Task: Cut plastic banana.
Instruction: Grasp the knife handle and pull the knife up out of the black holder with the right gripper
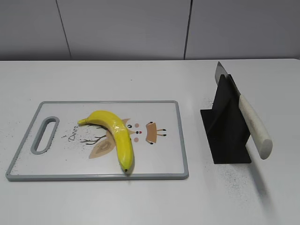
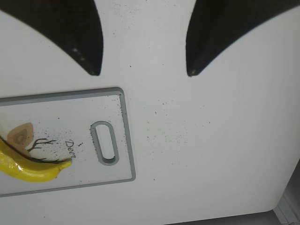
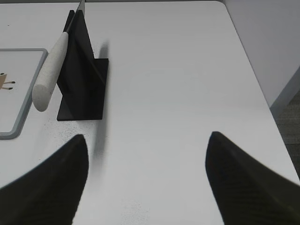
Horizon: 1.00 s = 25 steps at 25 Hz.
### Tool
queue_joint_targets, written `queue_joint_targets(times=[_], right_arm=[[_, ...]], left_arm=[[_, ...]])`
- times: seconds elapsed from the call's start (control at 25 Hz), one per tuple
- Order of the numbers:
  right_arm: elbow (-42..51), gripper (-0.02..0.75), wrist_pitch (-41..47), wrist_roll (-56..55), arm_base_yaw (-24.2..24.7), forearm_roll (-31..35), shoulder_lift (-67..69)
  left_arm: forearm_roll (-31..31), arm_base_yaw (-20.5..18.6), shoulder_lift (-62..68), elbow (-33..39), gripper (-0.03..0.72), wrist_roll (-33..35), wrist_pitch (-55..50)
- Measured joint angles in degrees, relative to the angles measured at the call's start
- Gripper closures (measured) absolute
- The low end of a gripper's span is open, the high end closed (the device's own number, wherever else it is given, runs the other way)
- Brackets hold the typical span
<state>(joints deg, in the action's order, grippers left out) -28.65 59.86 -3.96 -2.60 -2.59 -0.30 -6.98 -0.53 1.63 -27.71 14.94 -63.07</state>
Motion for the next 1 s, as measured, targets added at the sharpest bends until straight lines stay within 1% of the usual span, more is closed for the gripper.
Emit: queue_joint_targets(times=[0.8,1.0], right_arm=[[0.0,0.148,0.0,0.0,0.0,0.0,0.0],[0.0,0.148,0.0,0.0,0.0,0.0,0.0]], left_arm=[[0.0,0.0,0.0,0.0,0.162,0.0,0.0],[0.0,0.0,0.0,0.0,0.174,0.0,0.0]])
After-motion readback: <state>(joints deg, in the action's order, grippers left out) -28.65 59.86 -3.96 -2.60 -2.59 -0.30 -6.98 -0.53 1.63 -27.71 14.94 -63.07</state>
